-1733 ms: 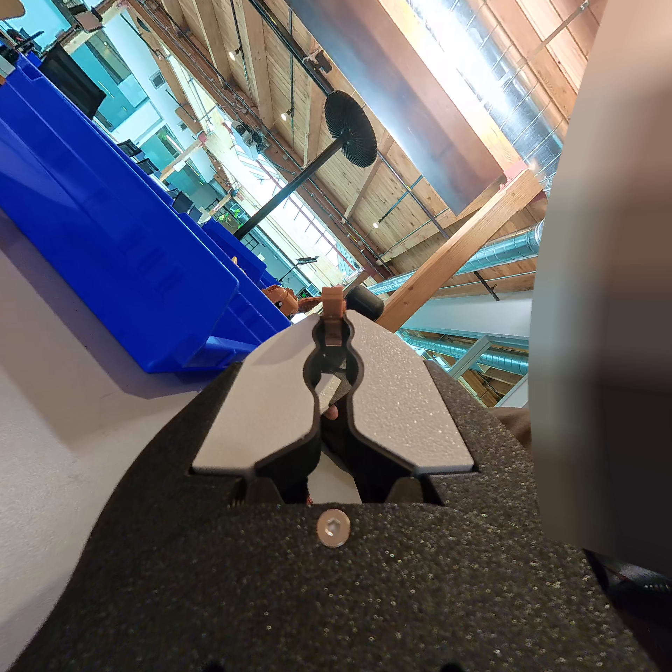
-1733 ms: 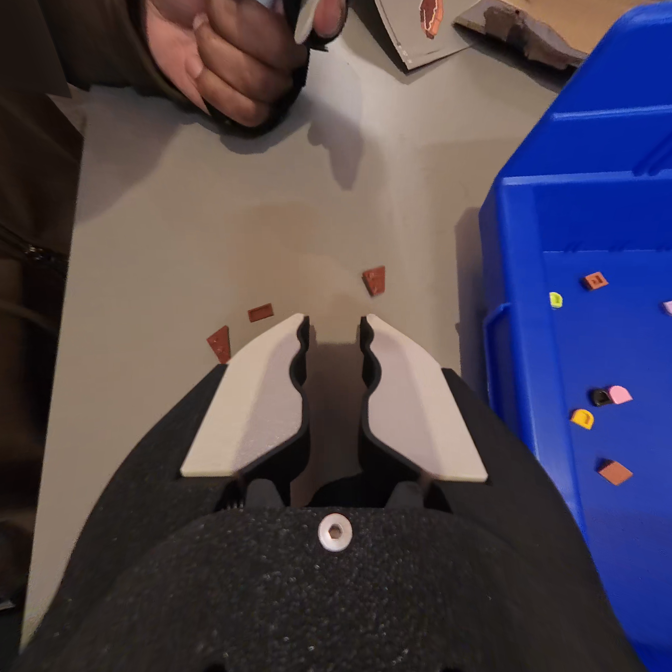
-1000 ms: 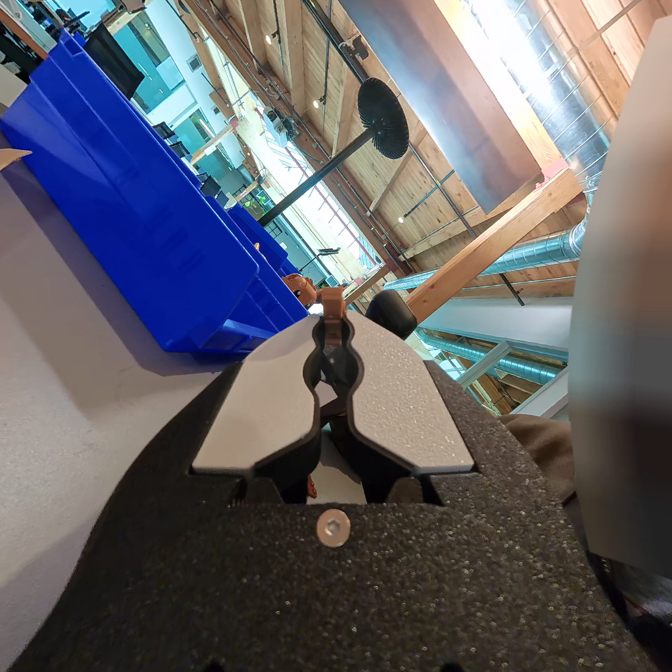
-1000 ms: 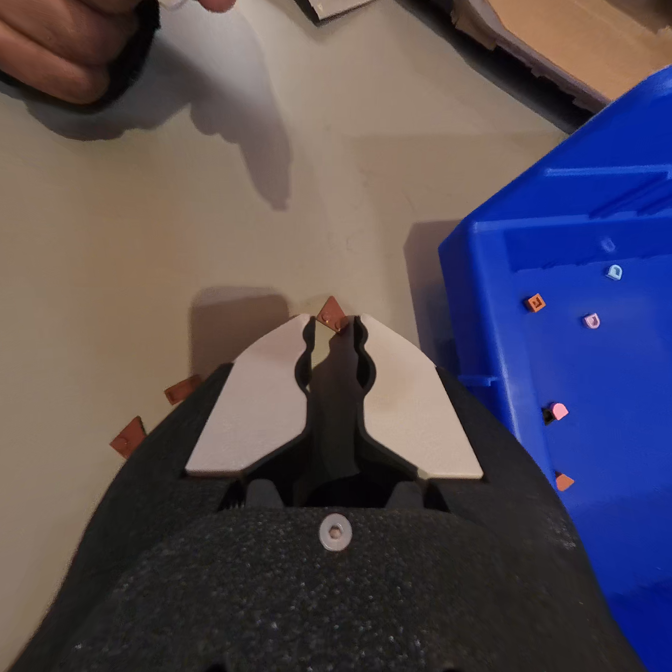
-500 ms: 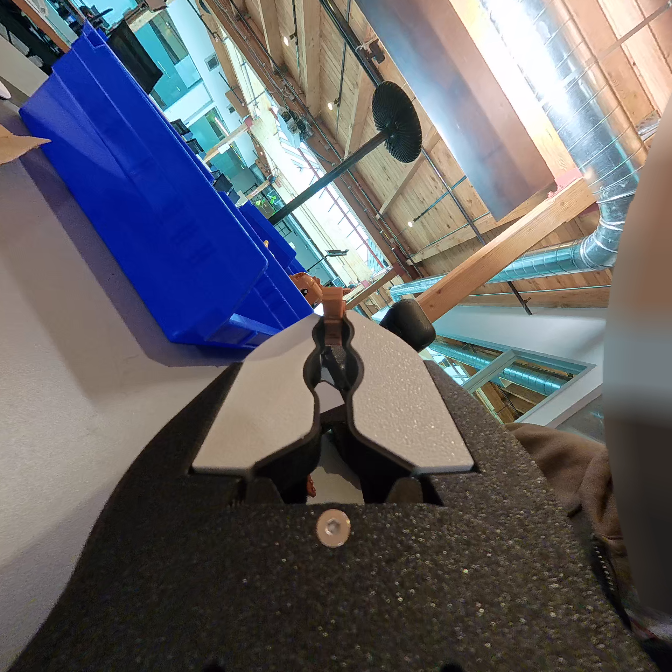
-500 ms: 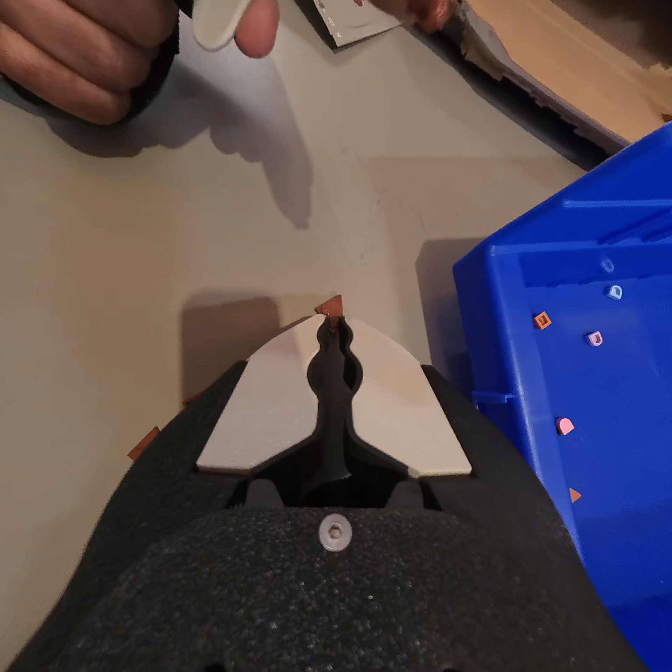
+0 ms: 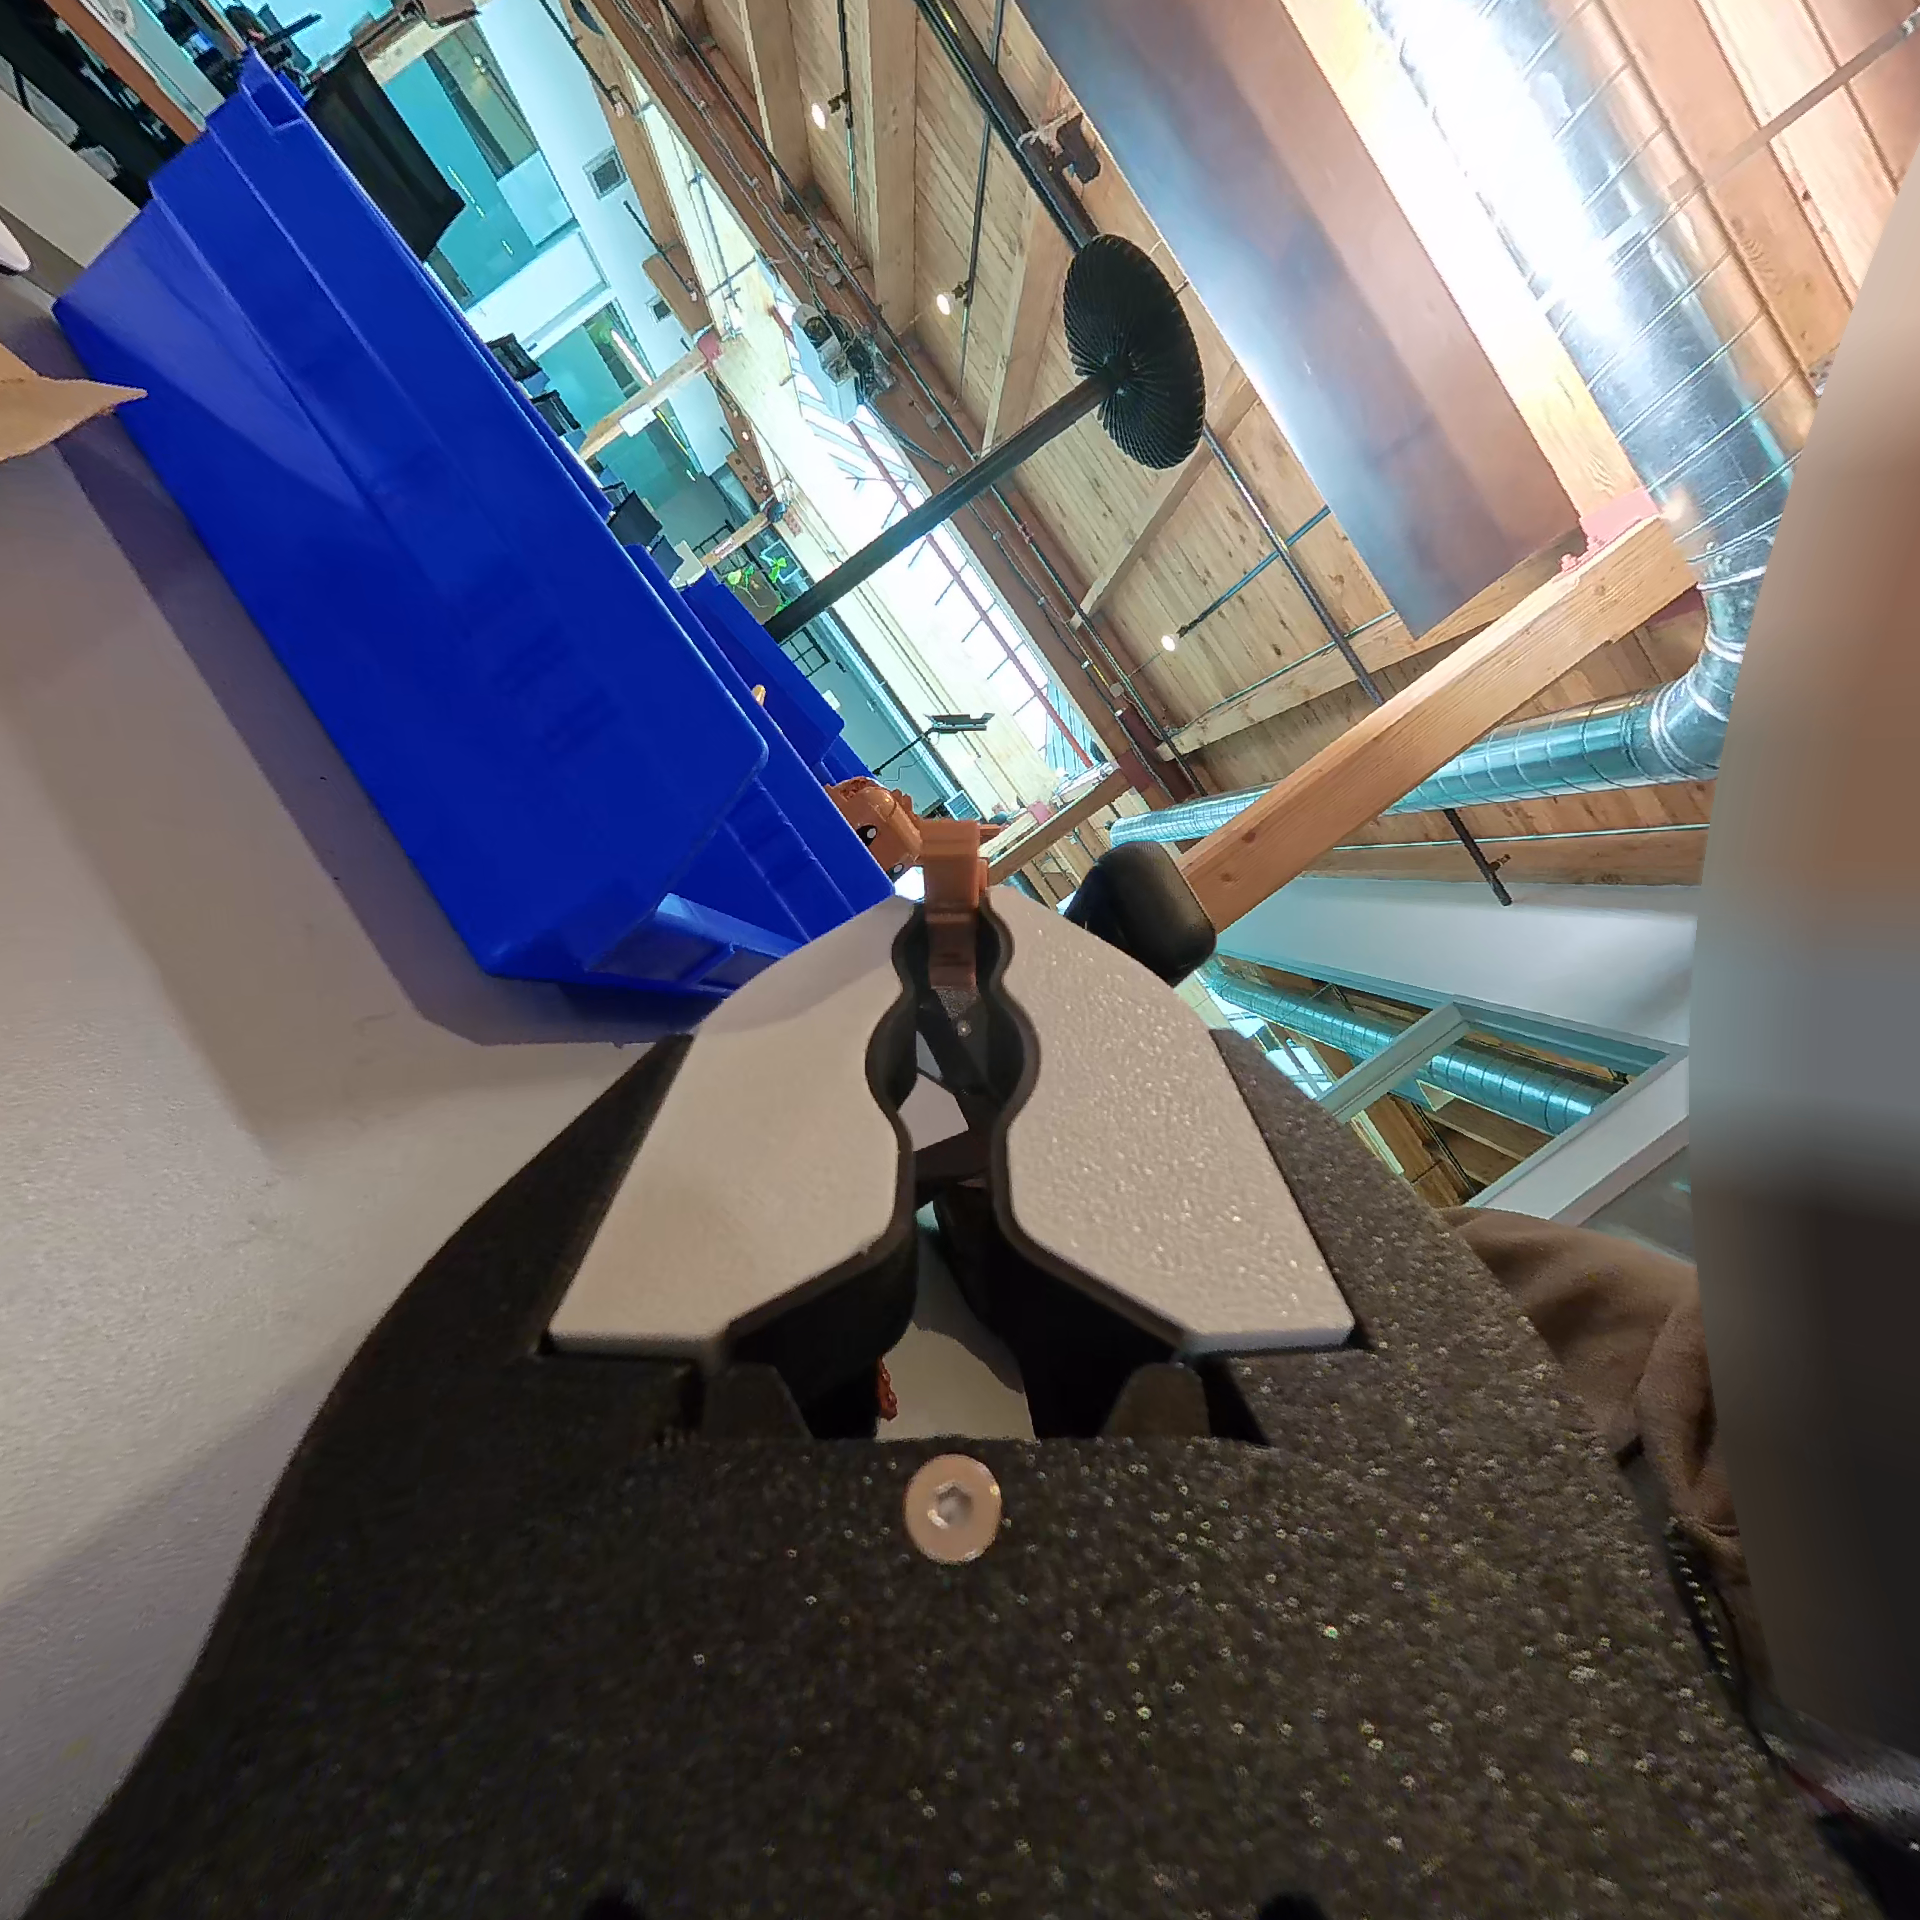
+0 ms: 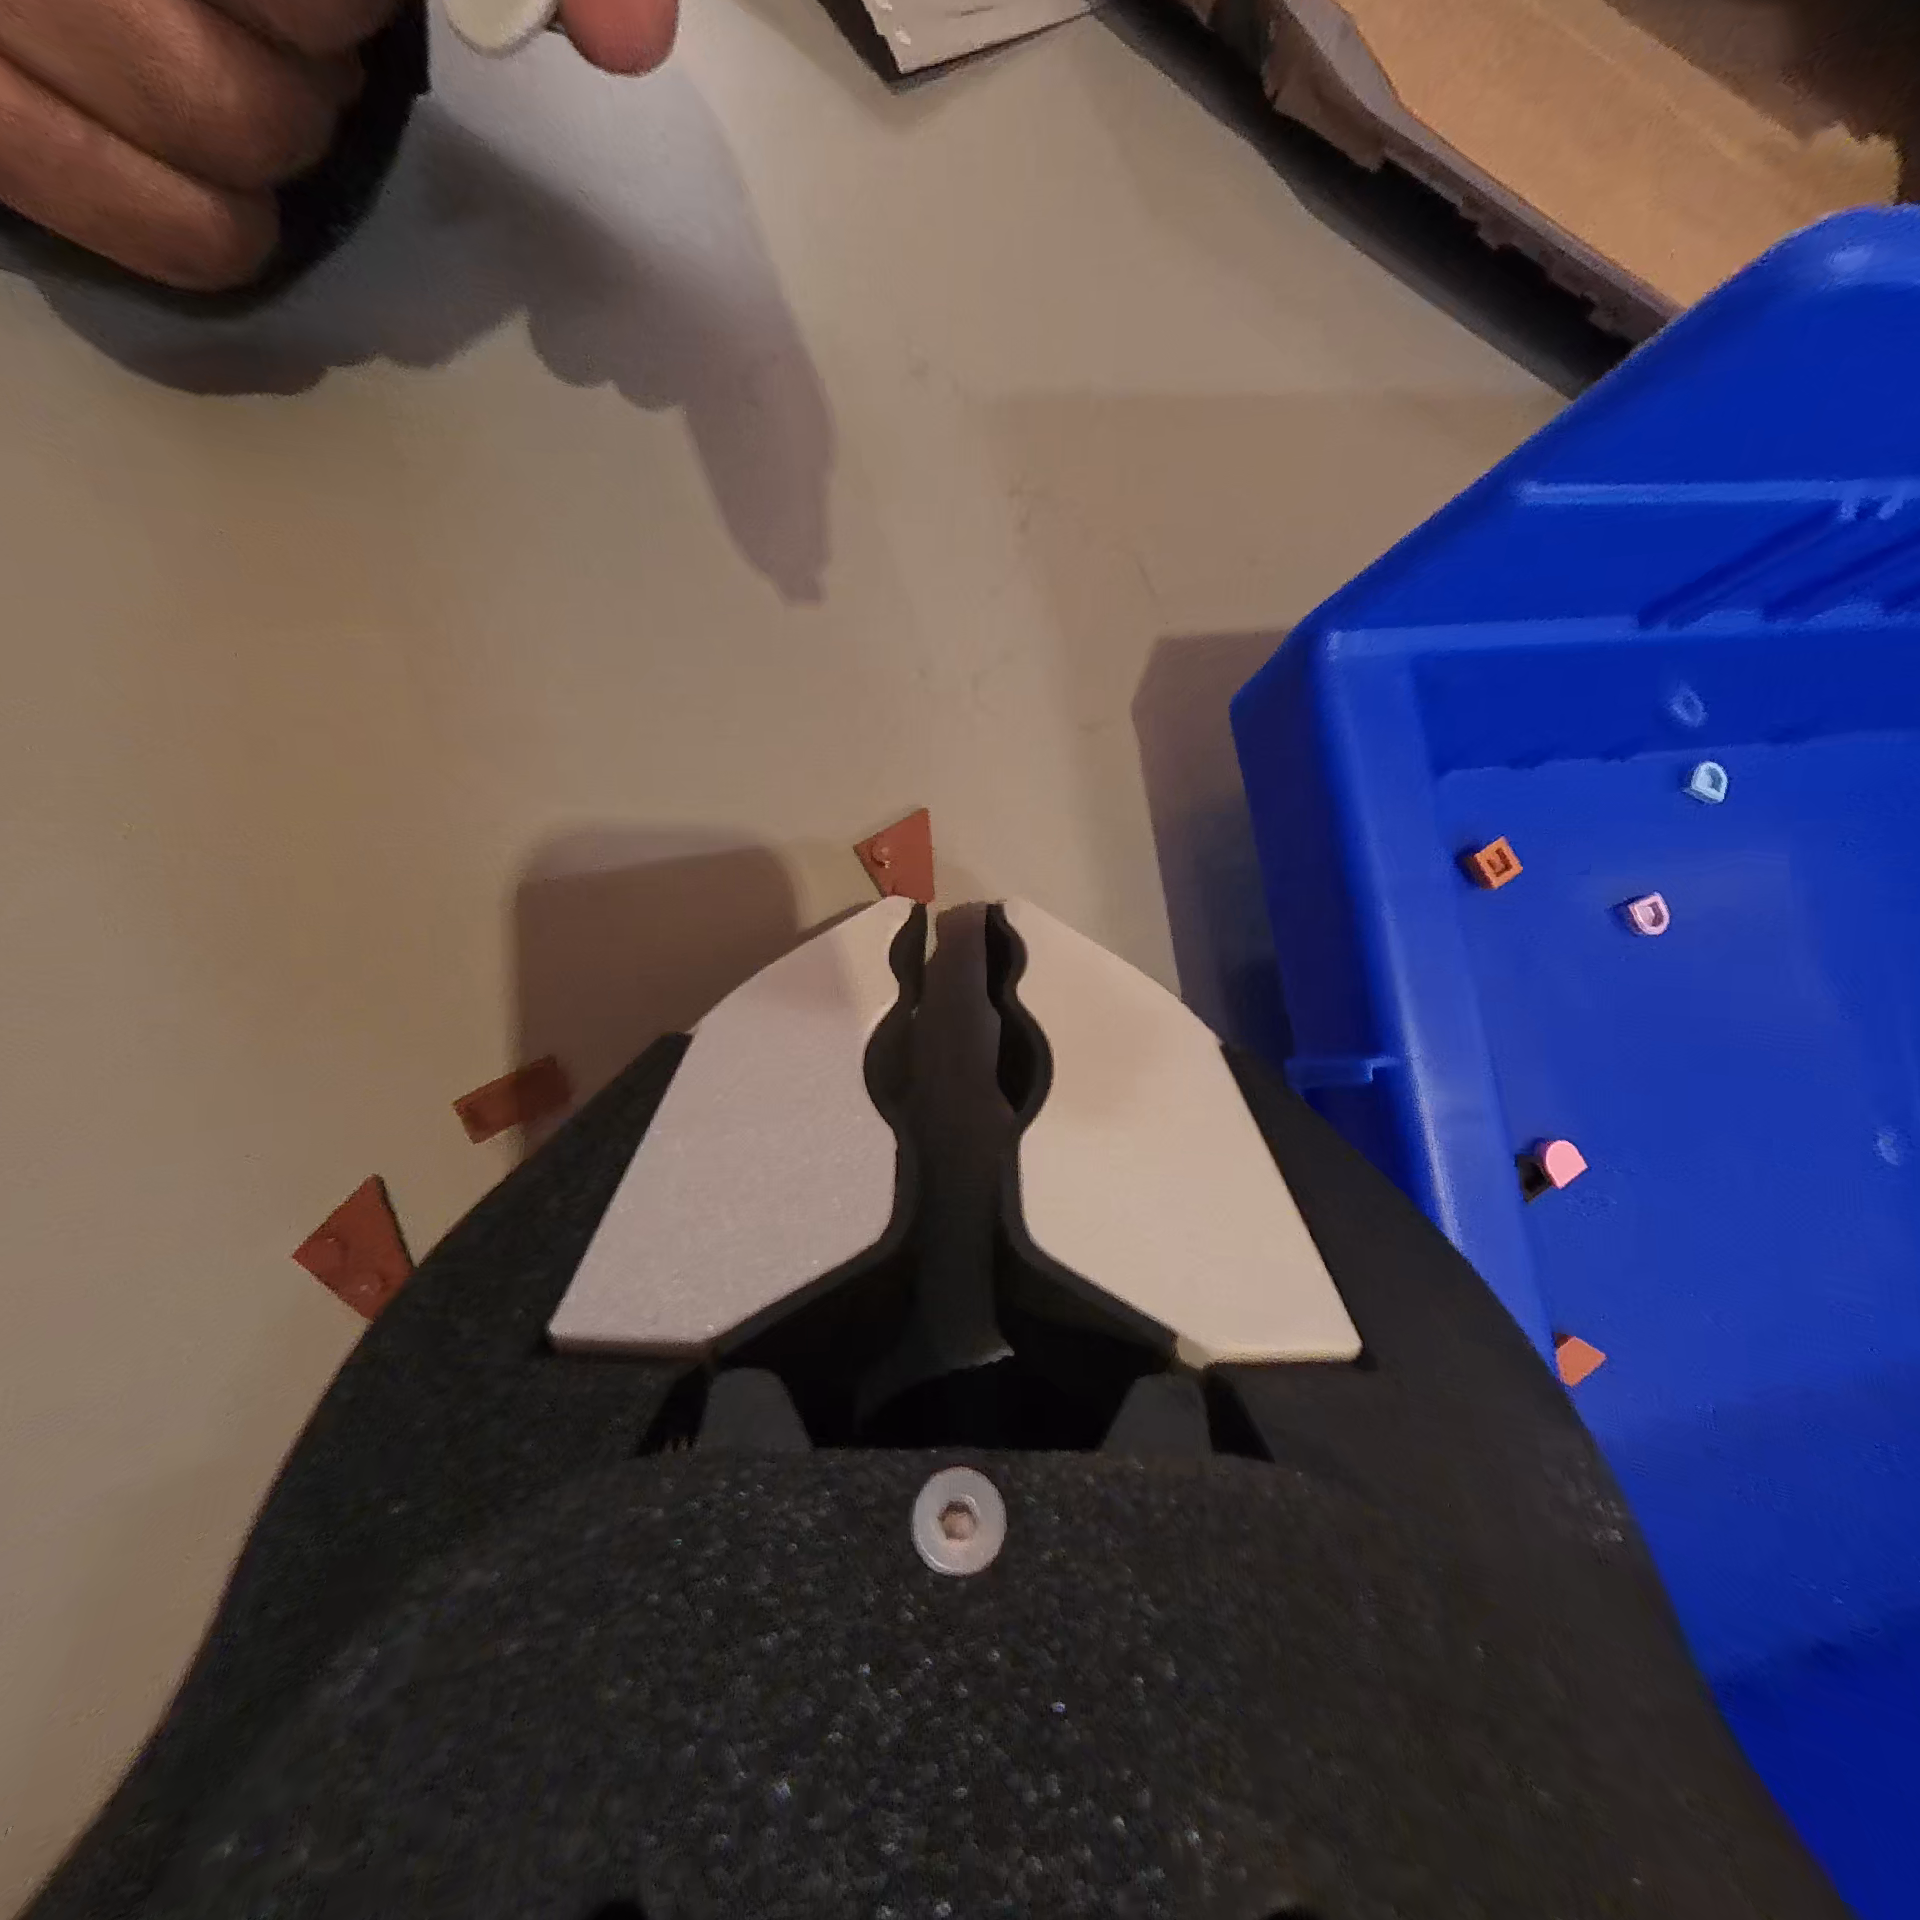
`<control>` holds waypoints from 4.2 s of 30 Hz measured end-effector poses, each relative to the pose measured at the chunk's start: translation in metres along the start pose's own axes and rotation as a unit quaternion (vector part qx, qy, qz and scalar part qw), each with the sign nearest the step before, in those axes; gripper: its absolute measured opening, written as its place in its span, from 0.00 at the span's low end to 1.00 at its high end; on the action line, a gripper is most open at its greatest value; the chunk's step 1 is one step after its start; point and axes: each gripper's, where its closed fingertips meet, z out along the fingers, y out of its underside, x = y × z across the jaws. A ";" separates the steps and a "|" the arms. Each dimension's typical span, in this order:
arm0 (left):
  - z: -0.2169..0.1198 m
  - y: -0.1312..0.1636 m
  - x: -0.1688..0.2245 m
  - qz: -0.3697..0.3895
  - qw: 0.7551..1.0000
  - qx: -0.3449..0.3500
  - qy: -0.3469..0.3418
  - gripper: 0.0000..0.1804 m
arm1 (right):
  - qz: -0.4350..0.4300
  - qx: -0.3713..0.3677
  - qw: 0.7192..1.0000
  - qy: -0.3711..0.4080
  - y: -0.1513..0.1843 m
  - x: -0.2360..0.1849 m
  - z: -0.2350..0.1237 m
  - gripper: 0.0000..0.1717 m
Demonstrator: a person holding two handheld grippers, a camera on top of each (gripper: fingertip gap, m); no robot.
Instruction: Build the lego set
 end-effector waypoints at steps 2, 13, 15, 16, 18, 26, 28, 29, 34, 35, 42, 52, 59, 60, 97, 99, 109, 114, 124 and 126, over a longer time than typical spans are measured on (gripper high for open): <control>0.000 0.000 0.000 0.000 1.000 0.000 0.000 0.04 | 0.003 0.000 1.000 0.001 0.000 0.001 0.001 0.07; 0.000 0.002 0.001 0.001 1.000 -0.003 0.001 0.04 | -0.011 -0.004 1.000 0.007 0.001 0.004 0.003 0.09; 0.001 0.002 0.001 0.001 1.000 -0.003 0.001 0.04 | -0.012 0.006 1.000 -0.014 -0.002 -0.001 0.000 0.10; 0.001 0.002 0.001 0.001 1.000 -0.004 0.001 0.04 | -0.014 0.007 1.000 -0.020 -0.003 -0.003 0.000 0.10; 0.001 0.002 0.001 0.002 1.000 -0.004 0.001 0.04 | -0.020 -0.001 1.000 -0.017 -0.002 -0.002 0.004 0.10; 0.001 0.002 0.001 0.003 1.000 -0.003 0.002 0.04 | -0.074 -0.025 0.993 0.083 -0.018 0.020 0.020 0.07; 0.000 0.001 0.001 0.002 1.000 -0.002 0.002 0.04 | -0.079 -0.037 0.991 0.100 -0.018 0.021 0.020 0.07; 0.000 0.001 0.001 0.003 1.000 -0.001 0.001 0.04 | -0.065 -0.035 0.993 0.088 -0.020 0.017 0.020 0.07; -0.001 0.000 0.000 0.006 1.000 0.000 -0.002 0.04 | 0.023 -0.028 0.998 0.056 -0.028 0.013 0.026 0.12; -0.001 -0.001 0.000 0.007 1.000 0.001 -0.003 0.04 | 0.034 -0.031 0.997 0.060 -0.028 0.015 0.026 0.12; -0.003 -0.005 -0.002 0.016 1.000 0.008 -0.011 0.04 | 0.032 -0.044 0.998 0.022 -0.032 0.002 0.033 0.07; -0.004 -0.008 -0.002 0.028 0.999 0.007 -0.014 0.04 | -0.190 -0.052 0.976 -0.088 0.008 -0.025 -0.013 0.13; -0.003 -0.008 -0.002 0.029 0.999 0.007 -0.015 0.04 | 0.007 -0.042 0.999 -0.023 0.016 -0.012 -0.024 0.11; -0.003 -0.007 -0.002 0.030 0.999 0.007 -0.015 0.04 | 0.071 -0.045 0.996 -0.007 0.016 -0.007 -0.023 0.10; -0.001 0.001 0.000 0.008 1.000 -0.012 -0.014 0.04 | -0.159 0.141 0.969 0.129 -0.104 0.001 -0.038 0.30; 0.000 0.004 0.001 0.003 1.000 -0.019 -0.011 0.04 | -0.187 0.119 0.966 0.129 -0.104 0.003 -0.030 0.31; 0.004 0.008 0.005 -0.005 0.997 -0.073 0.012 0.11 | -0.263 0.145 0.950 0.087 -0.107 0.003 -0.030 0.17; 0.002 0.005 0.003 0.000 0.995 -0.097 0.010 0.10 | -0.298 0.141 0.942 0.058 -0.102 0.002 -0.032 0.17; 0.002 0.007 0.001 -0.012 0.994 -0.106 0.018 0.05 | -0.299 0.143 0.943 0.040 -0.104 0.005 -0.029 0.17; 0.001 0.005 -0.001 -0.012 0.995 -0.096 0.014 0.05 | -0.265 0.137 0.953 0.053 -0.104 0.012 -0.028 0.17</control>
